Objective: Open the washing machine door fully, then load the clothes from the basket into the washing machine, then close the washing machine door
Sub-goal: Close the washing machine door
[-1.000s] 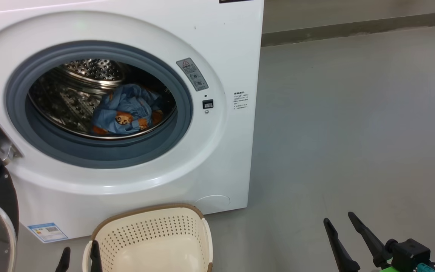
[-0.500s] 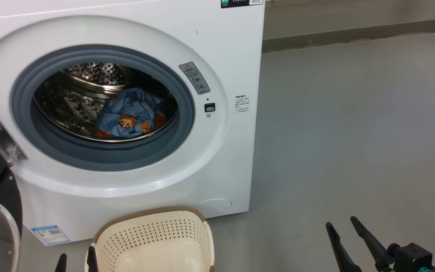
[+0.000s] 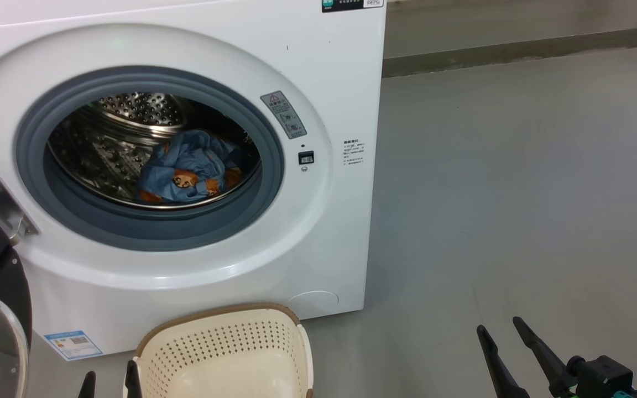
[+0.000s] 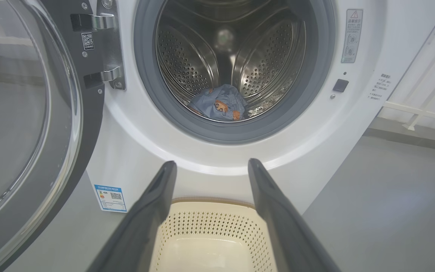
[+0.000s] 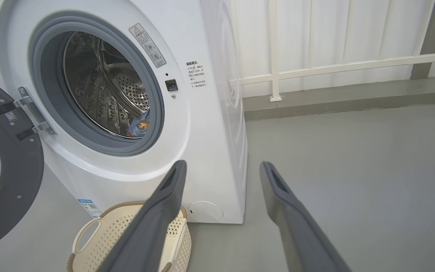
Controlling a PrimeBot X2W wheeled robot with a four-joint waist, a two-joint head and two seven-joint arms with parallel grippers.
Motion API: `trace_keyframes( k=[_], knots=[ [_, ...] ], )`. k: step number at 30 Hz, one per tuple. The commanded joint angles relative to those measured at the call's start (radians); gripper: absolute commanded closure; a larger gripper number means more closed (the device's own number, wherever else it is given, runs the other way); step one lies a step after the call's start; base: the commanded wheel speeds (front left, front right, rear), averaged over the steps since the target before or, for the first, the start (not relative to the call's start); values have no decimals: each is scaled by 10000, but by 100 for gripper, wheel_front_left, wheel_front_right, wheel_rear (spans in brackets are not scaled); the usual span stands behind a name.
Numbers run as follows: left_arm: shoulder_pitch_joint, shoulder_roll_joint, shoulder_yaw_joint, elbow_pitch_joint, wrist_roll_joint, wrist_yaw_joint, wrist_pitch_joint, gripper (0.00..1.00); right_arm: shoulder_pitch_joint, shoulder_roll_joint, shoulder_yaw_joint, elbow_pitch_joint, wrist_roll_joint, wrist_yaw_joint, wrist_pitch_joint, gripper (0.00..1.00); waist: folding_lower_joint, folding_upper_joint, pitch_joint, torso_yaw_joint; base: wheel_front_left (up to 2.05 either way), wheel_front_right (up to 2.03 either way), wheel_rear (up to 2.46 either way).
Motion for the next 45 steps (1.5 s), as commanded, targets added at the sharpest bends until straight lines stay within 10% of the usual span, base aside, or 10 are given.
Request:
trace_keyframes(
  k=[1, 45],
  knots=[
    [-130, 106, 332, -233, -17, 24, -65, 0, -58, -140, 216, -278, -4, 16, -49, 0, 0, 0, 2, 3, 0, 0, 0],
    [-103, 106, 334, -263, 145, 138, -65, 0, -7, -59, 162, -330, -23, 16, -49, 0, 0, 0, 224, 131, -60, 60, 0]
  ],
)
